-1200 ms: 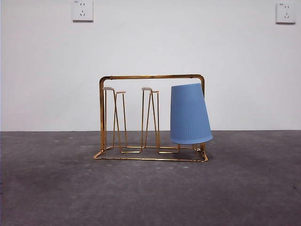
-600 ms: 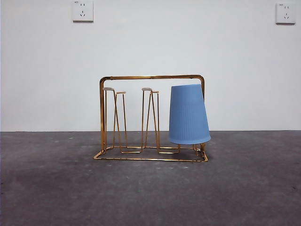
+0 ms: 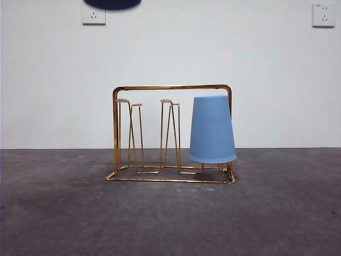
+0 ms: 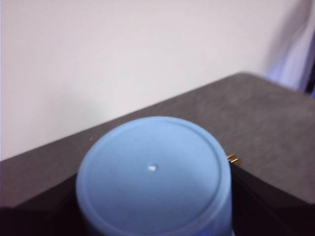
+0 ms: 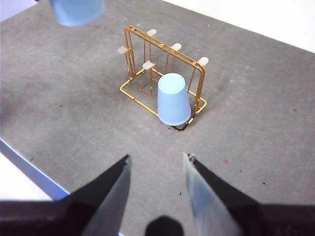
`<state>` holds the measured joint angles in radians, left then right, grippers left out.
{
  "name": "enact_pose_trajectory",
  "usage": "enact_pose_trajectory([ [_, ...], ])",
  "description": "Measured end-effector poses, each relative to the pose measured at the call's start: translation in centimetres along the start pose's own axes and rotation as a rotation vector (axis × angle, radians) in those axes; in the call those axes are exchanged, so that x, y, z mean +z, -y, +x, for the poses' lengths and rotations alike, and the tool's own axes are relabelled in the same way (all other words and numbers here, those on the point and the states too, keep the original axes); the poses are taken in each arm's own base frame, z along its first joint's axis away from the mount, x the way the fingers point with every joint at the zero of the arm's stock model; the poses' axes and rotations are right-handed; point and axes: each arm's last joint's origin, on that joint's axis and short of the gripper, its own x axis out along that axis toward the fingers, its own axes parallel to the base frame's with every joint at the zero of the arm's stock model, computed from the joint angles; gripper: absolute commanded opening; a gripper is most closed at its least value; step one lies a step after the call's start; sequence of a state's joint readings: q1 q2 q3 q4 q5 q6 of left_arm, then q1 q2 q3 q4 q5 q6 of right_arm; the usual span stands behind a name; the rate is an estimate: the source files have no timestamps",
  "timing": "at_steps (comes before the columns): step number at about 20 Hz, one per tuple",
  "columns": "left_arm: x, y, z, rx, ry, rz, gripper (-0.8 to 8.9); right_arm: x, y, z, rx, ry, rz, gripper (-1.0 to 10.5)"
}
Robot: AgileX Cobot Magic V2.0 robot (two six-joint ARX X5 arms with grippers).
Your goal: Pick up cup 1,put cup 1 in the cup rack,pick up cup 2,put cup 2 in the cup rack
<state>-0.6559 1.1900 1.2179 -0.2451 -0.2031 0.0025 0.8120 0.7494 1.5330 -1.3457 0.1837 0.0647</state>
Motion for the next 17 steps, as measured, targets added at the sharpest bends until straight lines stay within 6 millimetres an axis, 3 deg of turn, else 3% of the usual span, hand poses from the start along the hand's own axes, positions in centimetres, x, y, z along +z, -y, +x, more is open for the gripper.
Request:
enact_pose_trajectory([
  [3, -0.9, -0.5, 3.1, 0.036, -0.016, 0.005, -0.06, 0.0, 0.0, 0.0, 0.0, 0.0, 0.013, 1.9],
  [9, -2.8, -1.3, 6.5, 0.076, -0.075, 0.005, -0.06, 0.0, 0.0, 0.0, 0.0, 0.0, 0.03, 1.9],
  [14, -3.2, -1.6, 7.2, 0.09, -0.04, -0.012, -0.06, 0.0, 0.0, 0.0, -0.004, 0.0, 0.037, 1.9],
  [17, -5.4, -2.2, 7.7, 0.093, -0.042, -0.05, -0.06, 0.0, 0.0, 0.0, -0.003, 0.001, 0.037, 1.9],
])
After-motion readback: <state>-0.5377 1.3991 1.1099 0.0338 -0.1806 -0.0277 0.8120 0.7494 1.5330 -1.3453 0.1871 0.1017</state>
